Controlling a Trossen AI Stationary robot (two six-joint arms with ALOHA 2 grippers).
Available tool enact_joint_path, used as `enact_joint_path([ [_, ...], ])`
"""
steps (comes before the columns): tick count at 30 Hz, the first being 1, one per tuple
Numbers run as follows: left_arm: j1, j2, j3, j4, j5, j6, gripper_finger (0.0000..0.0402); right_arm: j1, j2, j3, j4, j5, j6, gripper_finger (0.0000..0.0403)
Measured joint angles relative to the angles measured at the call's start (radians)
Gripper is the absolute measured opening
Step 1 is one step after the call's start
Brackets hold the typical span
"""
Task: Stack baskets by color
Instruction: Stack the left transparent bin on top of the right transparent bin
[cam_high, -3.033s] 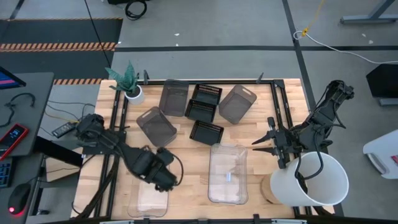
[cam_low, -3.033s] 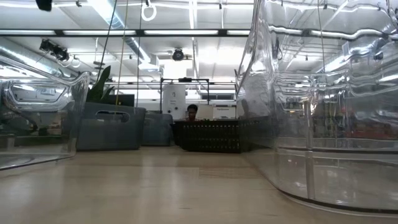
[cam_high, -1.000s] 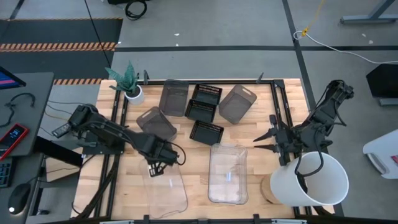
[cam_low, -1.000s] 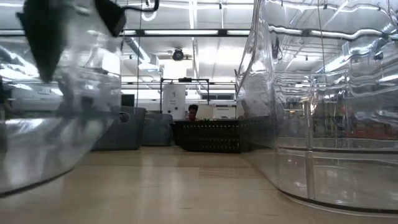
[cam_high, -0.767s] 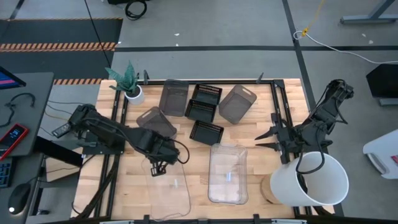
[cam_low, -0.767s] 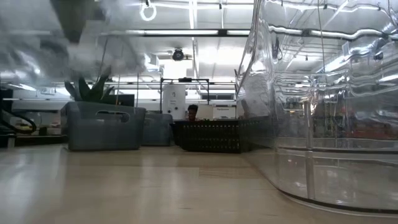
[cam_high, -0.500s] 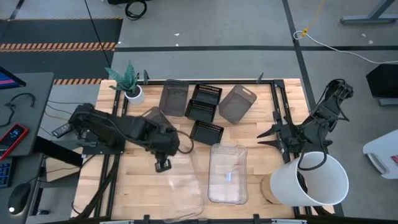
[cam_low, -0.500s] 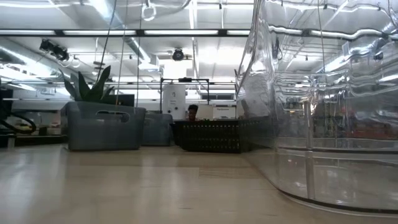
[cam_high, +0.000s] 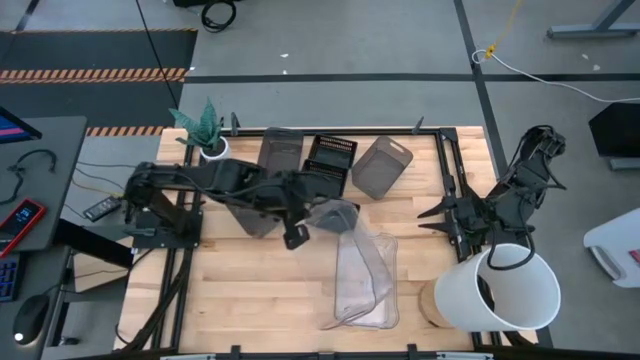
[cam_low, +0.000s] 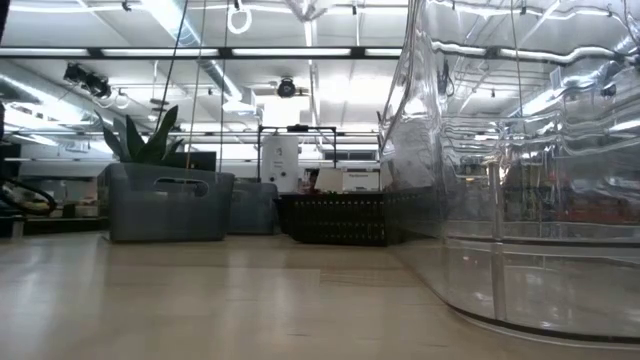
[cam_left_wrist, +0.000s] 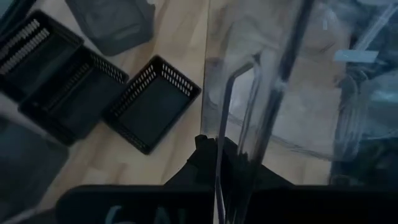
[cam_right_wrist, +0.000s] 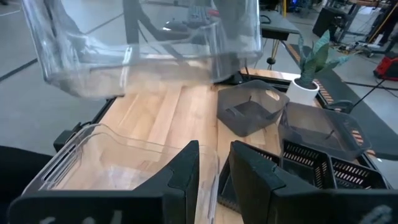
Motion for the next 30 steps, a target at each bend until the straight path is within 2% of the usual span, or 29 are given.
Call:
enact_joint_path([
  [10, 0.04, 0.169, 0.103, -0.04, 0.096, 0.045, 0.0007, 0.037, -0.02, 0.0, -0.019, 0.01, 0.007, 0.0095],
  [17, 0.041, 0.281, 0.201, -0.074, 0.112, 0.081, 0.0007, 0.071, -0.026, 0.0, -0.02, 0.031, 0.007, 0.0095],
  [30, 0.044, 0.388, 0.327, -0.159, 0.139, 0.109, 0.0007, 0.103, -0.026, 0.0, -0.018, 0.055, 0.007, 0.0095],
])
